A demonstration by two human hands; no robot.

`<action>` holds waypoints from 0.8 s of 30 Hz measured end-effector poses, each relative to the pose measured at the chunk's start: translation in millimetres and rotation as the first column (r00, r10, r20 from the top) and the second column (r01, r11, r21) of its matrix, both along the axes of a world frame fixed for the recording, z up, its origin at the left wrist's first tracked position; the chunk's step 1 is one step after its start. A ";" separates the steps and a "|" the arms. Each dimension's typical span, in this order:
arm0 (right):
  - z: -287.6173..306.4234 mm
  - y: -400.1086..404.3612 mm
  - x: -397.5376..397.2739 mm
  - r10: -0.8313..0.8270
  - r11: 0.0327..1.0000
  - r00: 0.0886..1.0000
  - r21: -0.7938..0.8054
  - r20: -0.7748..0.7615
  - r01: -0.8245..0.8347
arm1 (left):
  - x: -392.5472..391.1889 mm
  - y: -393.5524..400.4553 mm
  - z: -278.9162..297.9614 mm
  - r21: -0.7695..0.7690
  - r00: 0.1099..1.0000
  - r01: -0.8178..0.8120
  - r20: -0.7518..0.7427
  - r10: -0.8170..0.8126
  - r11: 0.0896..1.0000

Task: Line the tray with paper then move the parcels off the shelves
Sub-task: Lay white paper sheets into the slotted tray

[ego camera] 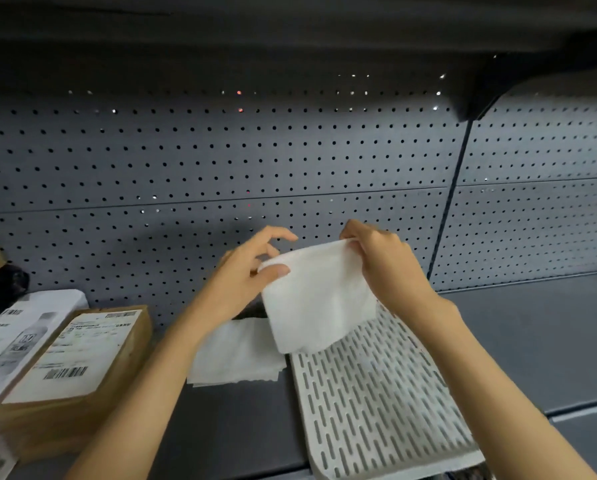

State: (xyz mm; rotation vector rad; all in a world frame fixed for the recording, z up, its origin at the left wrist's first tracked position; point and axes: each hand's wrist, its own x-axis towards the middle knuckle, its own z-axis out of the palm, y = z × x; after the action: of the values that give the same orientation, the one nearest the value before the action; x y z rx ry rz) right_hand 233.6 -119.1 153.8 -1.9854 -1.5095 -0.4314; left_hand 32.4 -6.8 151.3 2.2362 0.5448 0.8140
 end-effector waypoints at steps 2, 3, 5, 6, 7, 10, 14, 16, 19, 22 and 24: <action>0.3 -9.4 16.0 -0.038 0.999 0.999 -0.020 -0.020 0.038 | 4.8 -10.2 2.0 -0.106 0.990 0.138 0.007 -0.138 0.985; 0.7 -14.4 24.5 -0.057 0.998 0.998 -0.031 -0.029 0.056 | 7.9 -15.1 3.2 -0.147 0.980 0.198 0.000 -0.200 0.969; 2.0 -24.9 40.7 -0.084 0.995 0.996 -0.054 -0.040 0.082 | 16.5 -22.8 3.7 -0.182 0.950 0.291 -0.062 -0.306 0.939; 2.4 -30.1 48.4 -0.093 0.994 0.995 -0.067 -0.046 0.090 | 22.7 -27.2 4.0 -0.175 0.935 0.322 -0.099 -0.342 0.930; 2.8 -37.2 57.4 -0.097 0.993 0.994 -0.079 -0.054 0.092 | 31.9 -33.4 3.7 -0.164 0.927 0.335 -0.121 -0.356 0.928; 4.5 -49.0 74.5 -0.084 0.990 0.993 -0.118 -0.084 0.074 | 56.3 -50.1 1.6 -0.119 0.943 0.310 -0.086 -0.321 0.943; 8.5 -63.6 96.1 -0.055 0.985 0.992 -0.169 -0.111 0.035 | 86.5 -67.0 -5.6 -0.034 0.981 0.194 -0.013 -0.194 0.980; 9.2 -71.2 105.6 -0.045 0.983 0.990 -0.181 -0.137 0.020 | 96.7 -72.9 -10.2 -0.008 0.989 0.145 -0.015 -0.145 0.989; 9.4 -80.8 115.6 -0.037 0.977 0.987 -0.212 -0.157 0.003 | 105.2 -83.8 -15.7 -0.021 0.993 0.120 -0.018 -0.120 0.993; 9.7 -85.1 120.5 -0.009 0.966 0.986 -0.256 -0.167 -0.034 | 112.2 -92.1 -22.5 0.123 0.999 0.037 0.006 -0.038 0.992; 9.8 -85.3 120.4 0.003 0.954 0.979 -0.294 -0.204 -0.065 | 116.6 -95.7 -26.9 0.239 0.999 -0.032 0.037 0.024 0.970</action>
State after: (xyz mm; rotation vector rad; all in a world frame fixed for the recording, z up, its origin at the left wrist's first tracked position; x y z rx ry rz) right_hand 353.9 -204.4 163.5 -2.1527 -1.5484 0.0188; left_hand 149.0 -102.6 124.5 2.4329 0.4841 0.9758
